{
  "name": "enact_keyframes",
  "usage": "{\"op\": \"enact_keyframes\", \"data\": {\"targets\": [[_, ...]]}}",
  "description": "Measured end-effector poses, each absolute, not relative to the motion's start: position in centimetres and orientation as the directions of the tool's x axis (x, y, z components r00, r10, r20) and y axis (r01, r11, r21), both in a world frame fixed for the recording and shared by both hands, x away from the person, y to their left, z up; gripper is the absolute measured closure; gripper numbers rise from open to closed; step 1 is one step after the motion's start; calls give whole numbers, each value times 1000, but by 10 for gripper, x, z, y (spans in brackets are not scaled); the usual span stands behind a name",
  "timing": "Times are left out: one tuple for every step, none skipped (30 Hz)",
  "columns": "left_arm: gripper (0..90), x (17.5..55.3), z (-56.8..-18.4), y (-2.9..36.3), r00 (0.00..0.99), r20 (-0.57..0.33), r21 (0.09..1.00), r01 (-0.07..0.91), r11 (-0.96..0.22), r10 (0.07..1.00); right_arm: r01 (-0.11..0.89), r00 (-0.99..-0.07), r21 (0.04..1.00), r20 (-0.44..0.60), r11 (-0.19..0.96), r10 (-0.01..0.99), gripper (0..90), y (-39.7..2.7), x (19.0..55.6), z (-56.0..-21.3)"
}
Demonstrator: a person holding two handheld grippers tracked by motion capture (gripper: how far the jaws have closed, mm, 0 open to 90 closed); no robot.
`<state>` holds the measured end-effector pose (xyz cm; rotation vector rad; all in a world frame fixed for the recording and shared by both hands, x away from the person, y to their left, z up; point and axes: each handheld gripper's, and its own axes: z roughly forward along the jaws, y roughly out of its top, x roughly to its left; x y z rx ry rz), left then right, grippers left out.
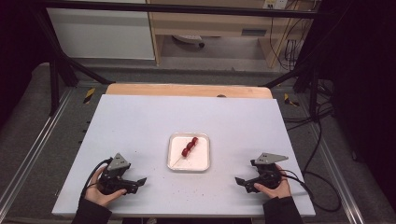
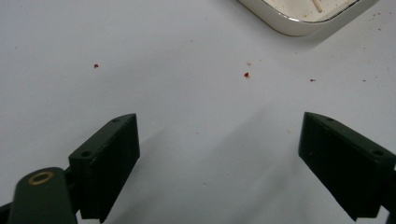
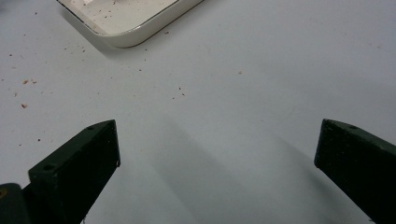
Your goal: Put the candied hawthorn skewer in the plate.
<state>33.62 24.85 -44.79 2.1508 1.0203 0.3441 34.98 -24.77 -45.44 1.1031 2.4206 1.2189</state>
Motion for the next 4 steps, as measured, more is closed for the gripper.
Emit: {"op": "enact_keyframes", "data": {"targets": [[125, 337, -448, 249, 650, -62, 705, 566, -428, 758, 525, -696, 763, 131, 377, 706, 8, -248, 350, -454], [125, 337, -448, 249, 651, -60, 705, 564, -430, 757, 525, -698, 763, 131, 378, 704, 8, -248, 350, -454], [125, 337, -448, 249, 652, -59, 706, 563, -431, 756, 525, -698, 762, 130, 379, 705, 8, -248, 350, -454], [125, 337, -448, 250, 651, -60, 707, 562, -428, 757, 521, -698, 765, 126, 379, 705, 8, -248, 350, -454]]}}
